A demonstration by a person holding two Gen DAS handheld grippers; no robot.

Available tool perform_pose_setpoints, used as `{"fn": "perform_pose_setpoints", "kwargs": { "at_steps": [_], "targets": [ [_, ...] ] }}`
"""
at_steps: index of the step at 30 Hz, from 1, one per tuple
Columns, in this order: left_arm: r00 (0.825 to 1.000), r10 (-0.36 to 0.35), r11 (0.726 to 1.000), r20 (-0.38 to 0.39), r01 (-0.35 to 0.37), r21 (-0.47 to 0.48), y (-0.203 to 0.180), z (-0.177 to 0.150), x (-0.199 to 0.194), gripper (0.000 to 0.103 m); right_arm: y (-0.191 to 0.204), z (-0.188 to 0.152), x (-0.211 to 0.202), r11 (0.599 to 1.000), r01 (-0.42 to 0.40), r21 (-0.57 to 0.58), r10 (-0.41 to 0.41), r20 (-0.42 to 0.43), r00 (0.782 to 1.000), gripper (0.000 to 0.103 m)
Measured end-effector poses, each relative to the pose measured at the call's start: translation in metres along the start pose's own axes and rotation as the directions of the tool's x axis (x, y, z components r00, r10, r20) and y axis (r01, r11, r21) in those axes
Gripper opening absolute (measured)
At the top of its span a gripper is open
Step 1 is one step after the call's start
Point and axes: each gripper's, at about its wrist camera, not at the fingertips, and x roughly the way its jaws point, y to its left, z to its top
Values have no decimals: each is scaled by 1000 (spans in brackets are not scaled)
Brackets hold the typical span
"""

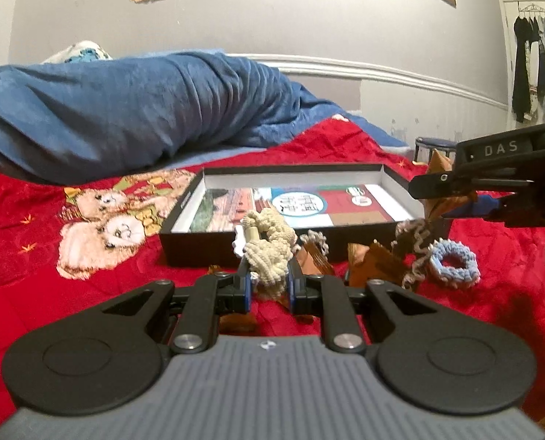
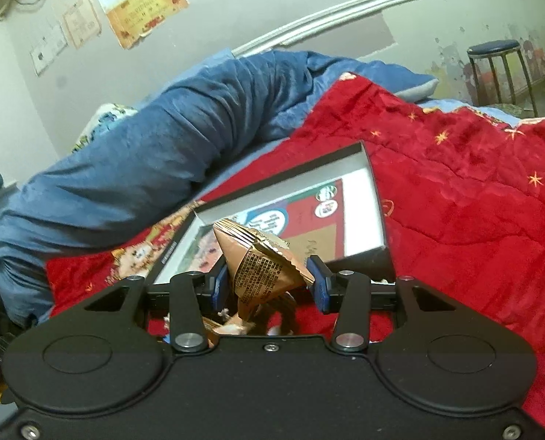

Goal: Organize objects
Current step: 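Carry the rope ring and the tan packet over the black box with both grippers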

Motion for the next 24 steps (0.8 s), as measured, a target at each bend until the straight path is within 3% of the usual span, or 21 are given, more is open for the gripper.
{"fn": "perform_pose_setpoints", "kwargs": {
  "at_steps": [6,10,16,24],
  "targets": [
    [998,33,999,55,-33,5,6,8,5,21,9,5,-13,999,-46,-14,47,105,993,43],
    [998,49,999,48,-48,-14,20,23,22,21,16,9,-11,999,-54,-6,55,124,991,43],
    [995,93,995,41,-91,-45,44,41,49,21,46,19,13,997,-64,-38,68,125,990,43],
    [994,106,994,23,-105,-38,66,51,79,21,100,36,85,991,-79,-105,84,45,995,43]
  ]
}}
